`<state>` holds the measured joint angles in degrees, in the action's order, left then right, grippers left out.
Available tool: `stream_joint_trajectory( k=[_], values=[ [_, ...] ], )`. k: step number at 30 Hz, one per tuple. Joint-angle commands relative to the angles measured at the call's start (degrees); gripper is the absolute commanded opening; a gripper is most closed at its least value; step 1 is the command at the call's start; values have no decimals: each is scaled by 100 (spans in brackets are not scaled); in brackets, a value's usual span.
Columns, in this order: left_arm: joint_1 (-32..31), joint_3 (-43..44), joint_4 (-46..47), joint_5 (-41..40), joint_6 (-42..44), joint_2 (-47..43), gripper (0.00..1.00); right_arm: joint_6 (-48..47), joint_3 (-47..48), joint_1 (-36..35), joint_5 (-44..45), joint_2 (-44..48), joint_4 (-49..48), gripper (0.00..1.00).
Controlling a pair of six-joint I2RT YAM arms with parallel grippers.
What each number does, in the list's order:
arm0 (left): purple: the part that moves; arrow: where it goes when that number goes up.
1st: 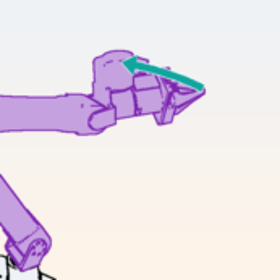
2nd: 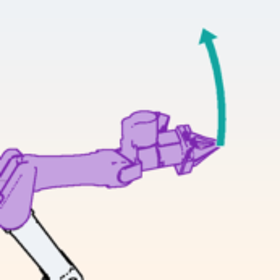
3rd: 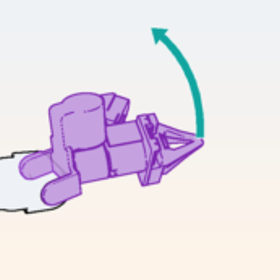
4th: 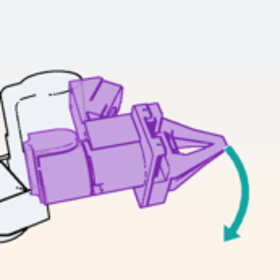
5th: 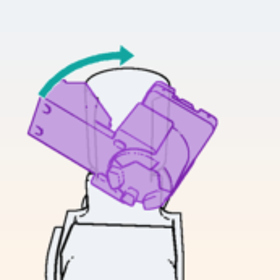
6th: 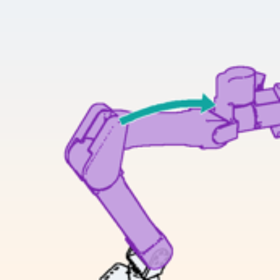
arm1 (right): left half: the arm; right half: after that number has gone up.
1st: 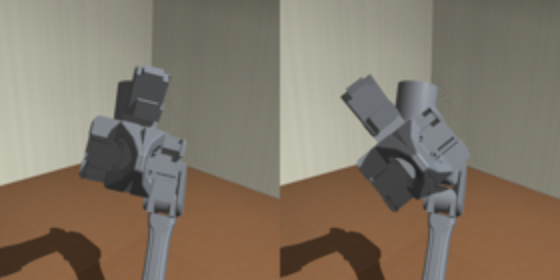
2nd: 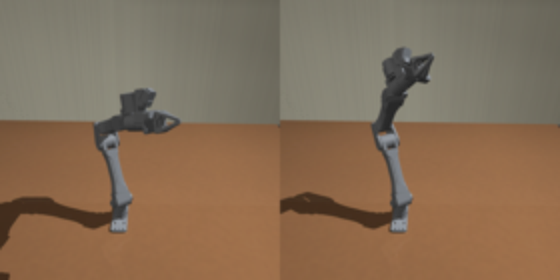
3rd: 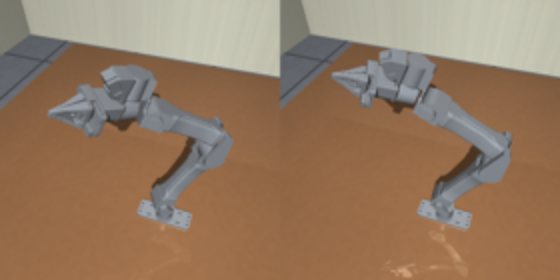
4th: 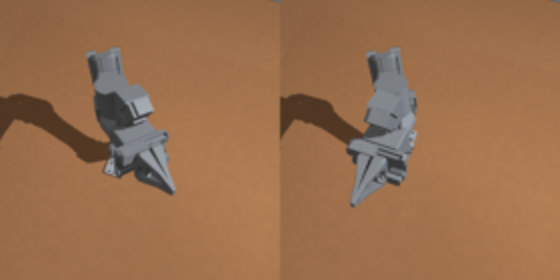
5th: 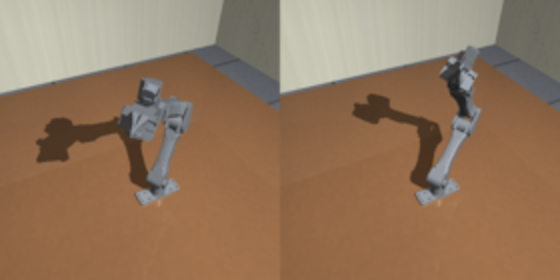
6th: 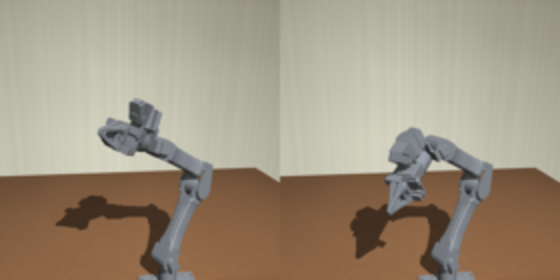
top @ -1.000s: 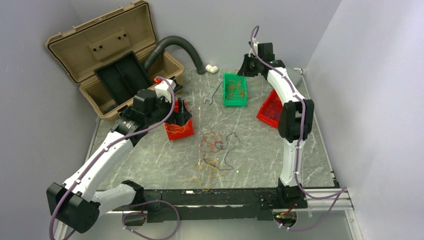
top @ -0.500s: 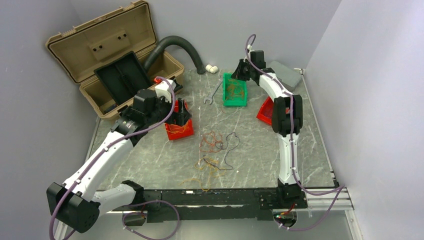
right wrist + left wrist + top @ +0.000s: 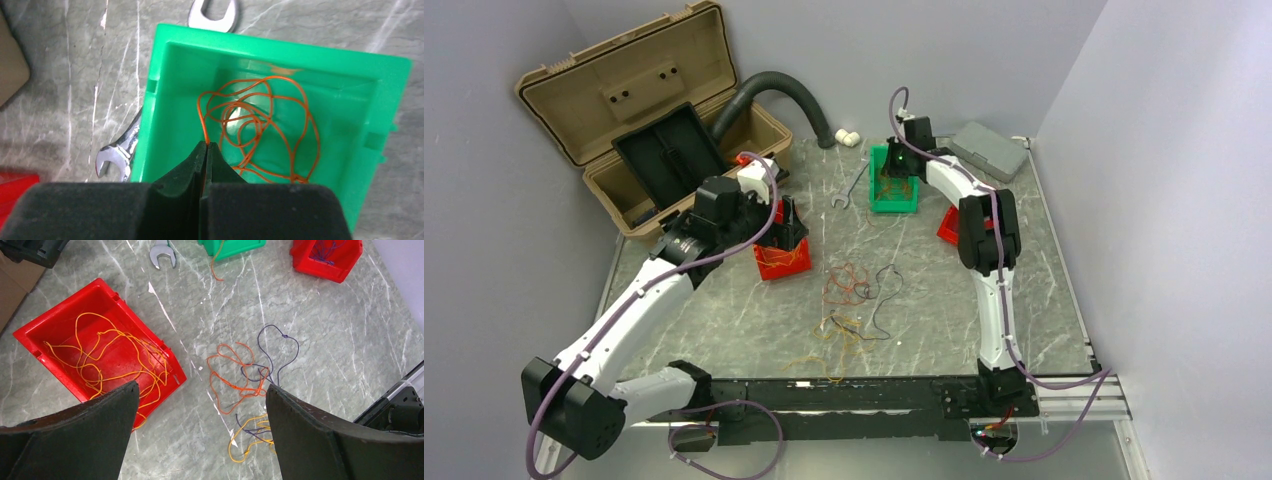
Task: Untangle the cables
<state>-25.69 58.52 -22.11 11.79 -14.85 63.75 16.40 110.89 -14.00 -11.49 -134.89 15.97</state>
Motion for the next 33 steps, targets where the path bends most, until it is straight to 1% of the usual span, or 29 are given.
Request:
stream_joint_trajectory(
  k=[1, 2, 3, 8, 12, 15, 18, 20, 23, 25, 26, 27, 30, 33],
  values=[
    [-14, 231, 99, 60, 0, -75, 99, -163, 111, -6, 199, 469, 54, 7],
    [-15, 212, 90, 46, 1, -87, 99, -170, 118, -6, 206, 551, 73, 12],
    [-14, 198, 86, 29, 0, -108, 99, -181, 117, -15, 208, 639, 105, 15],
    [-16, 127, 80, 82, -76, -214, 99, -225, -73, -40, 199, 1160, 281, 27],
    [-8, 84, 58, 108, -129, -314, 99, -179, -717, -63, 258, 1721, 115, 37],
    [-18, 55, 24, 154, -171, -372, 99, -112, -1238, -95, 235, 2112, -36, 49],
    [-20, -14, 42, 195, -217, -446, 99, 18, -1787, -139, 160, 2504, -246, 54],
    [-16, -72, 90, 223, -256, -504, 99, 294, -2232, -182, 194, 2785, -467, 57],
    [-19, -141, 123, 265, -302, -561, 99, 1101, -3333, -388, 780, 3385, -1289, 62],
    [-23, -188, 138, 287, -324, -601, 99, 1737, -4016, -587, 1291, 3679, -1850, 61],
    [-18, -211, 144, 293, -332, -619, 99, 2055, -4244, -691, 1546, 3744, -1961, 61],
    [-23, -234, 157, 296, -340, -644, 99, 2398, -4398, -809, 1818, 3743, -1983, 61],
    [-23, -286, 153, 300, -340, -714, 99, 2972, -4457, -1169, 2632, 3583, -1813, 62],
    [-22, -323, 126, 273, -305, -779, 99, 3342, -4425, -1396, 3051, 3288, -1808, 63]
  ],
)
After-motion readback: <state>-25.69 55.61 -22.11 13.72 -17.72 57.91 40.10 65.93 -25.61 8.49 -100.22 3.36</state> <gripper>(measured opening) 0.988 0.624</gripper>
